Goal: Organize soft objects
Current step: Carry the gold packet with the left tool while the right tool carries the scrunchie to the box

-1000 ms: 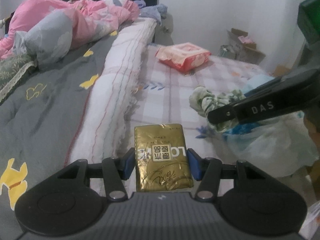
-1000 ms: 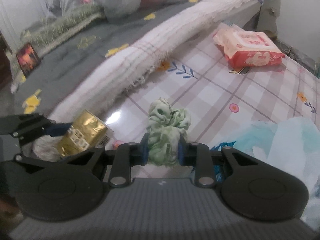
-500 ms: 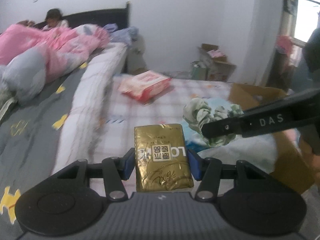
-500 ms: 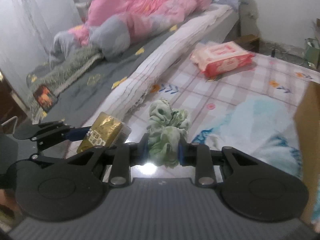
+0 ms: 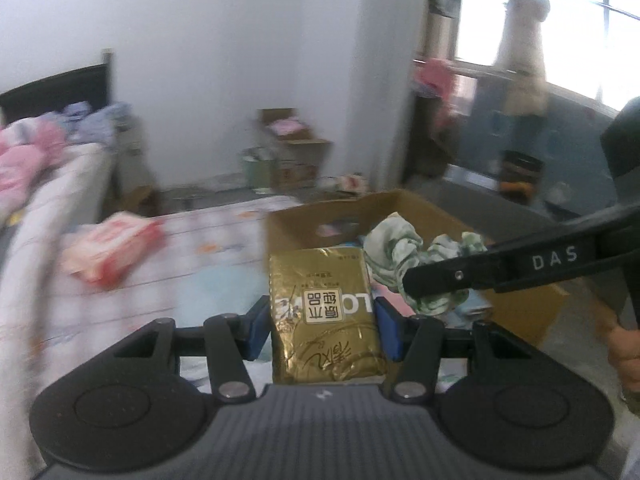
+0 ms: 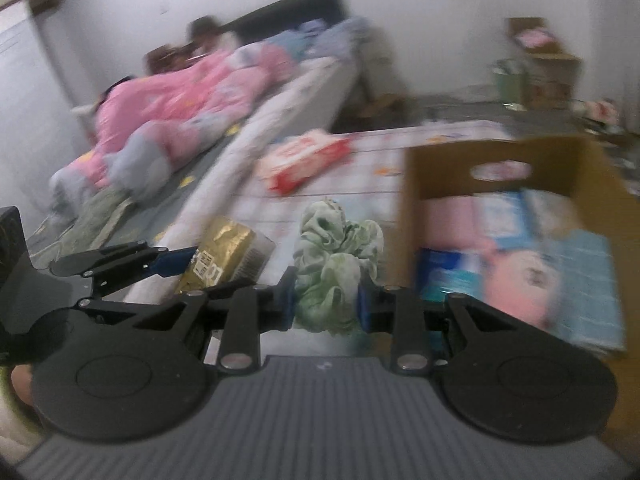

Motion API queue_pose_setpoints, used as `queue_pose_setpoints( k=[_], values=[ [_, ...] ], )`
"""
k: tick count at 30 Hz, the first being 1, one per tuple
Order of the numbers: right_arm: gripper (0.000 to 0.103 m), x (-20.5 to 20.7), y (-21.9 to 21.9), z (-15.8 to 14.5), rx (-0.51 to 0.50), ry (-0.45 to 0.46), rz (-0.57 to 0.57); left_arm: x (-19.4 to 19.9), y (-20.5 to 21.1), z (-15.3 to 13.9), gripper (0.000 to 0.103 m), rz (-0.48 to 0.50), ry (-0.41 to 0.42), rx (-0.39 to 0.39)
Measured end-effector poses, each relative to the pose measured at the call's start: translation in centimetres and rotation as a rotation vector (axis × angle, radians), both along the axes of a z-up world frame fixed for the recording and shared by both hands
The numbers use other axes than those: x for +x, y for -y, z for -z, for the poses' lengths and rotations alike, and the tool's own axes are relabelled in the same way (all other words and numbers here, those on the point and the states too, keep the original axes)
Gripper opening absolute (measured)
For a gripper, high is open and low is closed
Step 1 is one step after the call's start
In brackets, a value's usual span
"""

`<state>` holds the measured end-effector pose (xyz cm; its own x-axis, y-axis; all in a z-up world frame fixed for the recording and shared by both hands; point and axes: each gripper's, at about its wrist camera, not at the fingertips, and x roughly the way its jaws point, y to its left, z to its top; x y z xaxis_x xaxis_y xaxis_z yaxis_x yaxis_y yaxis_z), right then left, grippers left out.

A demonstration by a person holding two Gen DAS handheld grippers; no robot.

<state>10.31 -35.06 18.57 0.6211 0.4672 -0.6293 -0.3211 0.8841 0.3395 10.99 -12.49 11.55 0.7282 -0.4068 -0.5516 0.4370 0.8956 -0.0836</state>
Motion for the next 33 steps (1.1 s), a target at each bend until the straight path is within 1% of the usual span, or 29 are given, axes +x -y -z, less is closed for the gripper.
queue_pose_setpoints(
  k=[2,5,7,10,12,14,17,19,20,23,26,29,33],
  values=[
    [0.029,-0.7,2.8,0.3,-0.013,-0.008,0.061,0.6,2.4,0.4,0.055,0.046,-0.018,0.002],
    [0.030,-1.5,6.5,1.7,-0.027,-0.043,0.138,1.3,5.1,1.3,0.055,0.098,-0.049,0.012],
    [0.030,-1.9,8.6,3.1,-0.062,-0.075,0.184,1.5,6.4,1.9,0.055,0.120,-0.064,0.023],
    [0.030,-1.8,10.7,5.3,-0.122,-0.123,0.222,1.9,7.6,2.8,0.055,0.139,-0.090,0.035],
    [0.032,-1.2,11.9,7.0,-0.150,-0.166,0.224,2.3,8.3,3.4,0.055,0.144,-0.109,0.042],
    [0.032,-0.4,12.3,8.4,-0.201,-0.200,0.227,2.7,8.8,3.7,0.055,0.149,-0.124,0.049],
    [0.033,0.6,12.5,10.5,-0.264,-0.250,0.198,3.2,9.7,4.2,0.055,0.155,-0.141,0.065],
    [0.036,1.2,12.6,11.3,-0.272,-0.277,0.173,3.5,10.3,4.5,0.055,0.159,-0.151,0.075],
    [0.042,1.5,12.7,11.7,-0.271,-0.291,0.157,3.7,10.5,4.6,0.055,0.161,-0.157,0.079],
    [0.047,2.0,12.9,12.1,-0.248,-0.317,0.133,4.3,11.6,4.8,0.055,0.167,-0.163,0.091],
    [0.050,2.0,13.7,11.6,-0.207,-0.308,0.148,4.6,12.6,4.8,0.055,0.179,-0.164,0.104],
    [0.051,0.8,15.4,9.6,-0.108,-0.243,0.209,4.9,13.8,4.7,0.055,0.203,-0.173,0.112],
    [0.060,-2.9,18.5,6.7,0.047,-0.119,0.346,6.1,15.6,4.9,0.055,0.243,-0.237,0.104]
  ],
)
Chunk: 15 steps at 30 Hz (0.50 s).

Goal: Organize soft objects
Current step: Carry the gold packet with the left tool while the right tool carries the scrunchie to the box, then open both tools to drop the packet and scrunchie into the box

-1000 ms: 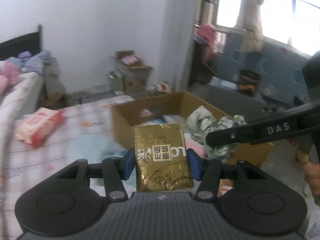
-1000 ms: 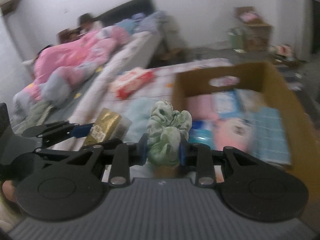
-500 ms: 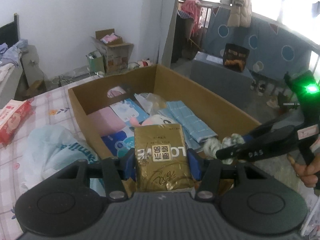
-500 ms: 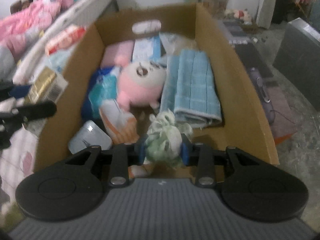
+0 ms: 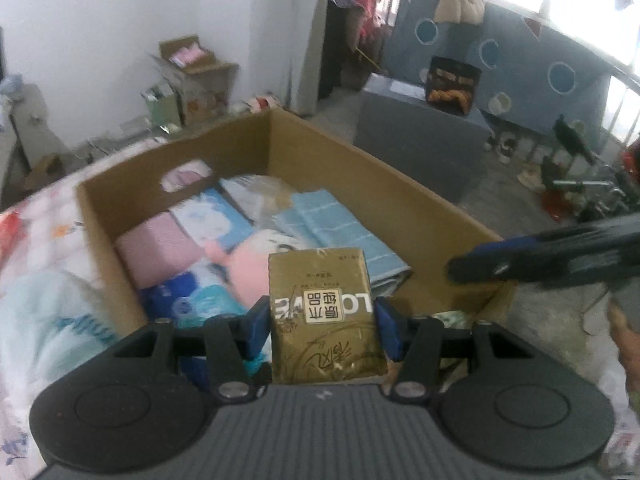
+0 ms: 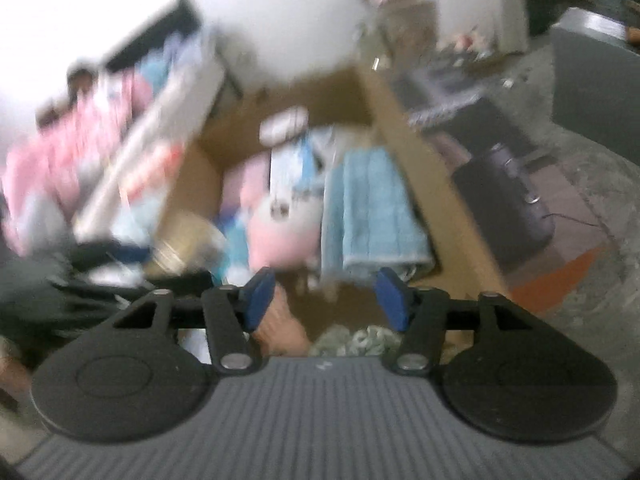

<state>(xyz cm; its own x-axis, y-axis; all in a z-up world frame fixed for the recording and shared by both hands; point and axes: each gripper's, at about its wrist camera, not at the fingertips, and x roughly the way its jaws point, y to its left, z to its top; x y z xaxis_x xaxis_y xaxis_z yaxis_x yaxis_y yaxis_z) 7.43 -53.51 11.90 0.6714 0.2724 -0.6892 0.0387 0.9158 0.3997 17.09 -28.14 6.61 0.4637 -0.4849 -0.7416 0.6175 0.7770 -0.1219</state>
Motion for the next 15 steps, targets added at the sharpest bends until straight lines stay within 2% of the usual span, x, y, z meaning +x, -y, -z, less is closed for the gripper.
queue_pose_setpoints(
  k=[6,11,13,14,15],
  values=[
    [0.064,-6.0,2.5,-1.4,0.064,0.113,0.150,2.4,4.3,1.3,0.056,0.018,-0.152,-0.008],
    [0.066,-10.1,3.9,-0.6,0.129,0.142,0.240,4.2,8.1,2.7,0.056,-0.004,-0.244,-0.038],
    [0.066,-11.0,4.0,0.1,0.142,0.136,0.265,4.9,9.0,3.7,0.063,-0.031,-0.281,-0.065],
    [0.067,-11.5,4.0,0.5,0.151,0.128,0.275,5.2,9.3,4.2,0.070,-0.047,-0.296,-0.064],
    [0.067,-12.0,4.0,1.0,0.162,0.119,0.286,5.4,9.5,4.6,0.071,-0.068,-0.308,-0.061]
  ],
)
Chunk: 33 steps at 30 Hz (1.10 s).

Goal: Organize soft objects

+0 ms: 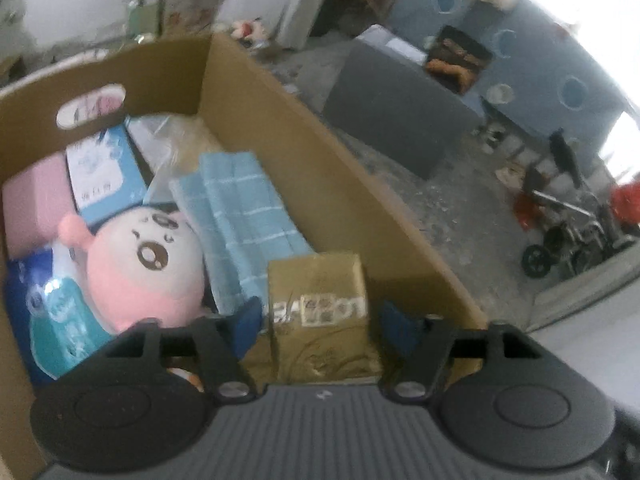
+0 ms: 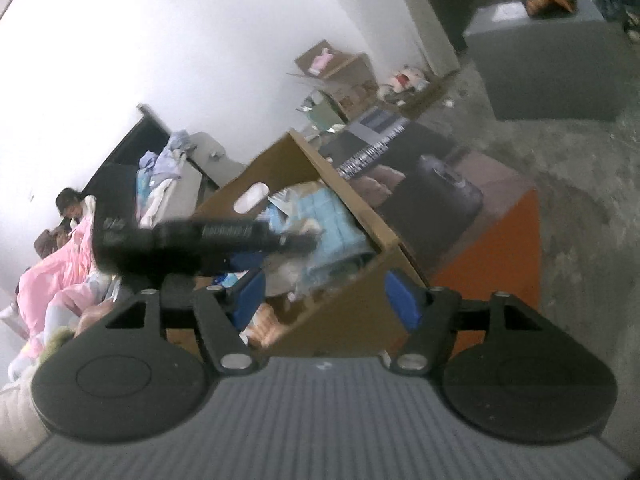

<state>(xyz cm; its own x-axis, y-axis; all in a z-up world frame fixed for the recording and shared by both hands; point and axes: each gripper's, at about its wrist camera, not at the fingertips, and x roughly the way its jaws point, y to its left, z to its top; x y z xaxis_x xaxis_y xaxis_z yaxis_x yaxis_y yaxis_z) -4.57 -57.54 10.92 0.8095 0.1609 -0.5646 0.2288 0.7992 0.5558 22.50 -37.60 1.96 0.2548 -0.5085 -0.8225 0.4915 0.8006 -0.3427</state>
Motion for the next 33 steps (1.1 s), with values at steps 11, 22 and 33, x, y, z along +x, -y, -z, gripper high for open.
queue_pose_setpoints(
  k=[11,22,33],
  values=[
    [0.070,-2.2,-1.3,3.7,0.092,-0.005,0.064,-1.1,-3.3,-2.2,0.073,-0.044,0.023,-0.047],
    [0.088,-0.5,-6.3,3.6,0.043,0.065,0.006,-10.5,-13.8,-8.6,0.095,-0.116,0.310,0.011],
    [0.102,0.4,-12.7,1.0,-0.060,0.090,-0.136,-17.2,-22.2,-6.6,0.103,-0.321,0.330,0.131]
  ],
)
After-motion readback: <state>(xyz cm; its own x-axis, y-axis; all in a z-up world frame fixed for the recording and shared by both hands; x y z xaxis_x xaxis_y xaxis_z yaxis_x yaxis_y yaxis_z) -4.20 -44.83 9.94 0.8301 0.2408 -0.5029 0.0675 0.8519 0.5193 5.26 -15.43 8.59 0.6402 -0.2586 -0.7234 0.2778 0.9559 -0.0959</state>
